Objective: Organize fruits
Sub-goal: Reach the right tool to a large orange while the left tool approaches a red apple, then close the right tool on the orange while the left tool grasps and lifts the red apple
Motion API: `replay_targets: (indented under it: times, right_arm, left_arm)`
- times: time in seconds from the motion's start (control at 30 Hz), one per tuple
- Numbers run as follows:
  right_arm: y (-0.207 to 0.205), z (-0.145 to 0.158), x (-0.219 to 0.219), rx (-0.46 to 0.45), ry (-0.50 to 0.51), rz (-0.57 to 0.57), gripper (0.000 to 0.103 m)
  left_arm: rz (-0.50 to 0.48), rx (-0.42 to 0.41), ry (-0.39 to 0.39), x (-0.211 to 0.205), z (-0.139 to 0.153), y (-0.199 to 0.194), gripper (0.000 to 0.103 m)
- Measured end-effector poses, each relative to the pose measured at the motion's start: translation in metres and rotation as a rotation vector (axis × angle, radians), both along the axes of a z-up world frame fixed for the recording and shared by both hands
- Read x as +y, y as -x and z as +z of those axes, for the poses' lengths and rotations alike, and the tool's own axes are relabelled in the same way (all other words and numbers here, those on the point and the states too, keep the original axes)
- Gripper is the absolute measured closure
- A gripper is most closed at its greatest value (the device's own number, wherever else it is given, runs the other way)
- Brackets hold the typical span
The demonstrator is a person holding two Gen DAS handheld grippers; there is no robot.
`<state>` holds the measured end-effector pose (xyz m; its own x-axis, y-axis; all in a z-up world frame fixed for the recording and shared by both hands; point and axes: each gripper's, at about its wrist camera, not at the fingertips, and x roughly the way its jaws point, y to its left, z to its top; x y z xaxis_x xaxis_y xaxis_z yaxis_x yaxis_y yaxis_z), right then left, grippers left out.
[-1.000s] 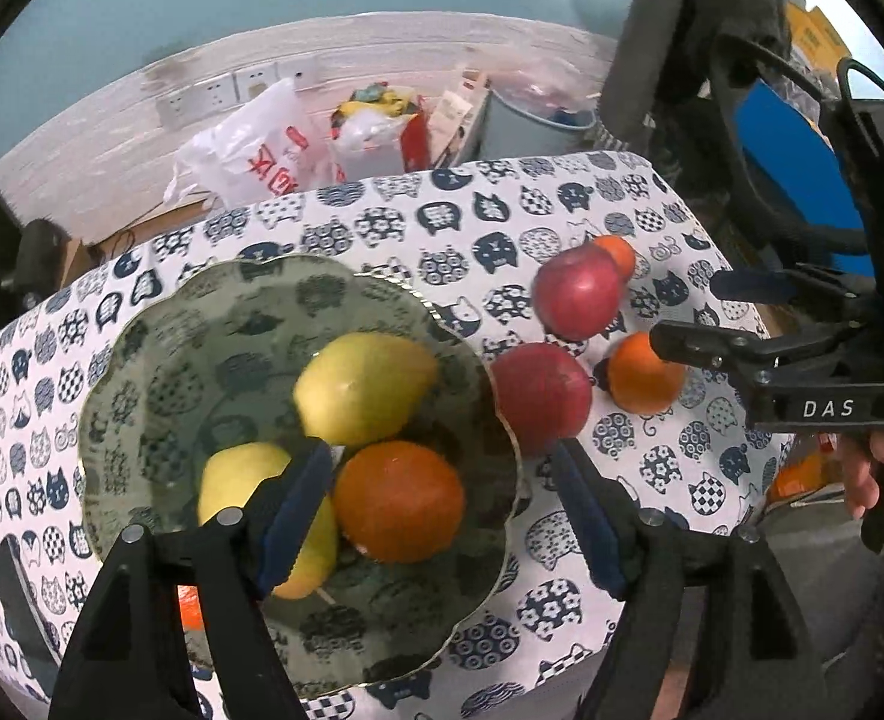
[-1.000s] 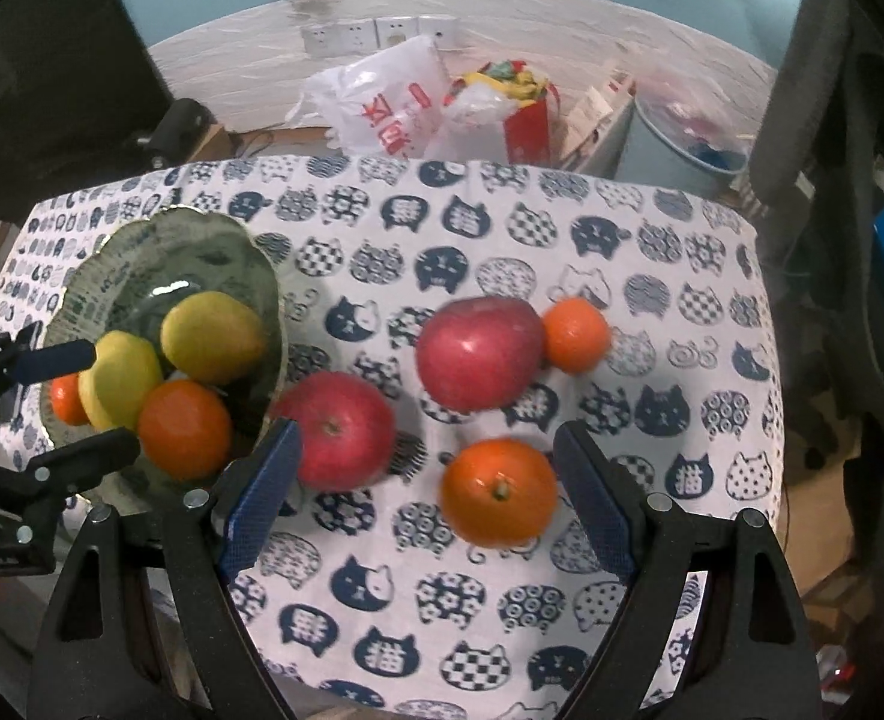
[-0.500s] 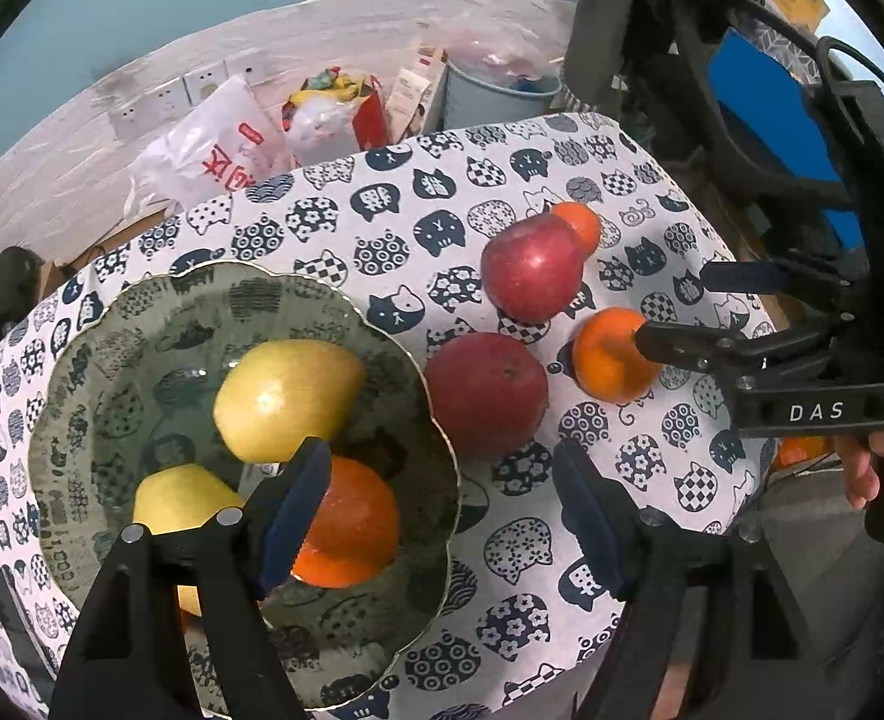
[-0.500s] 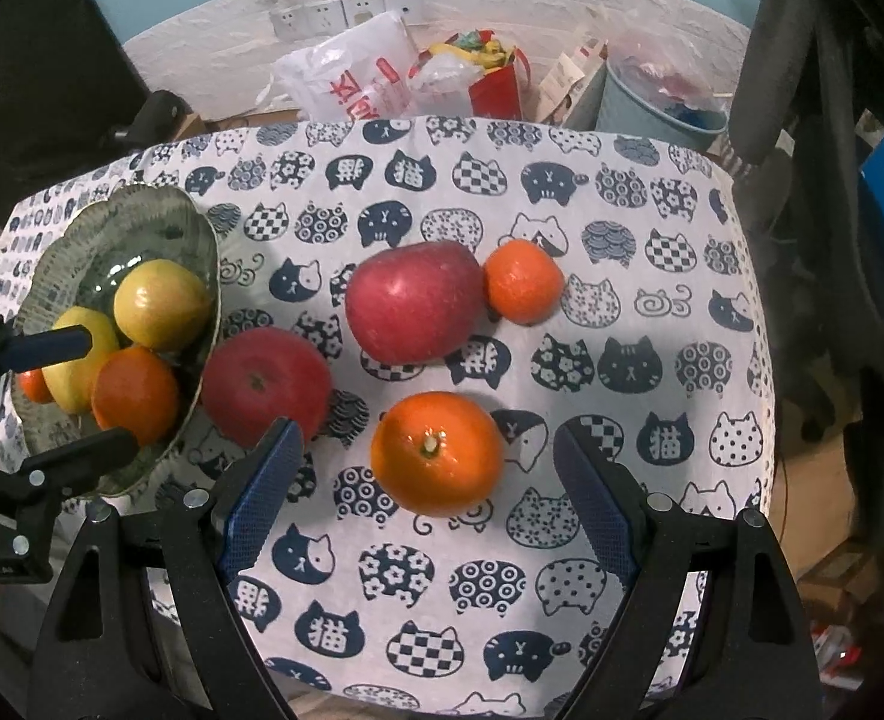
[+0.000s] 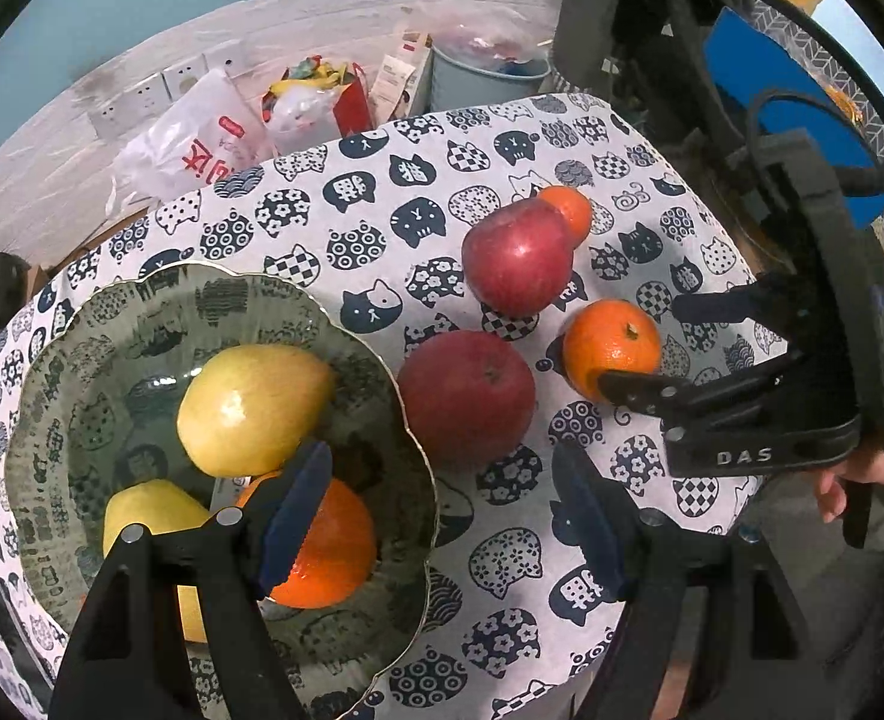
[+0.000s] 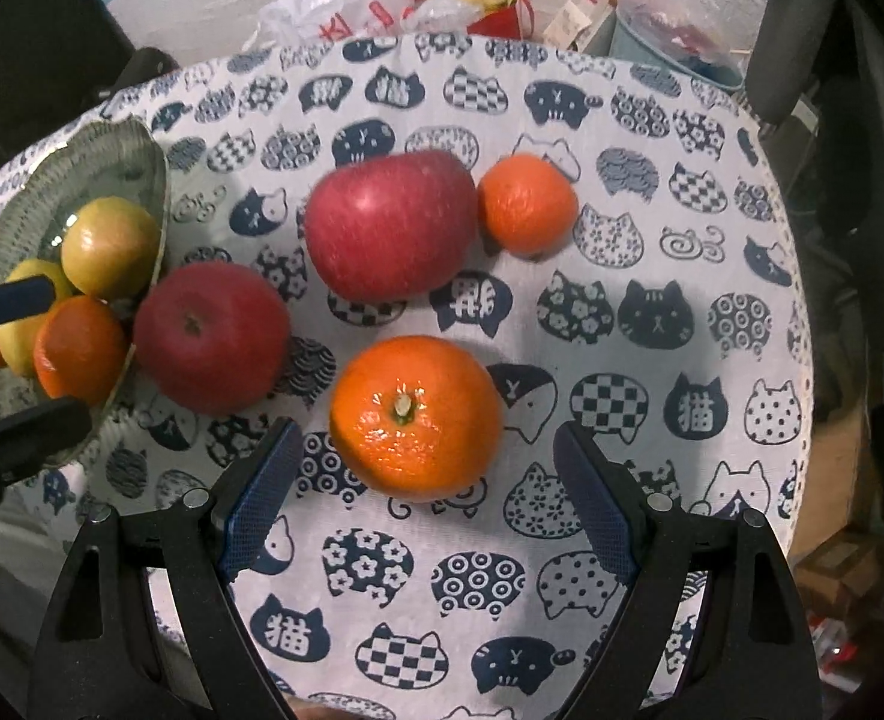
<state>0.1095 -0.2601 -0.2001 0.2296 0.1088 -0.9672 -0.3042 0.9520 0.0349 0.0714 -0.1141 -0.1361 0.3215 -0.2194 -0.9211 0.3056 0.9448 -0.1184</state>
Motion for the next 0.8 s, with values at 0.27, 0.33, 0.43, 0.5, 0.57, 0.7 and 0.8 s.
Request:
replay_targets:
  times: [0.27,0.33,0.43,0.5,0.57,0.7,0.8]
  right_arm:
    - [-0.006,-0.014,0.000,0.016,0.000,-0.003,0.017]
    - [-0.006,-0.017,0.000,0.017,-0.003,0.000,0.017]
    - [-0.007,-0.022,0.001,0.018,-0.008,0.006,0.020]
    - [-0.008,-0.026,0.002,0.030,-0.028,0.015,0.031]
    - [-0.008,-0.030,0.003,0.032,-0.033,0.022,0.034]
    - [-0.006,-0.030,0.004,0.007,-0.029,0.025,0.035]
    - [-0.005,-0.026,-0.005,0.000,-0.030,-0.005,0.035]
  left_arm:
    - [-0.013,0.016,-0.003,-0.005,-0.007,-0.004,0.025]
    - [-0.014,0.019,-0.001,-0.006,-0.009,-0.005,0.025]
    - [-0.018,0.024,0.003,-0.007,-0.010,-0.006,0.025]
    - [-0.023,0.026,0.007,-0.008,-0.011,-0.006,0.025]
    - [-0.029,0.030,0.011,-0.010,-0.012,-0.007,0.025]
    - [-0.046,0.031,0.015,-0.016,-0.013,-0.009,0.025]
    - [-0.059,0.035,0.025,-0.021,-0.015,-0.012,0.024]
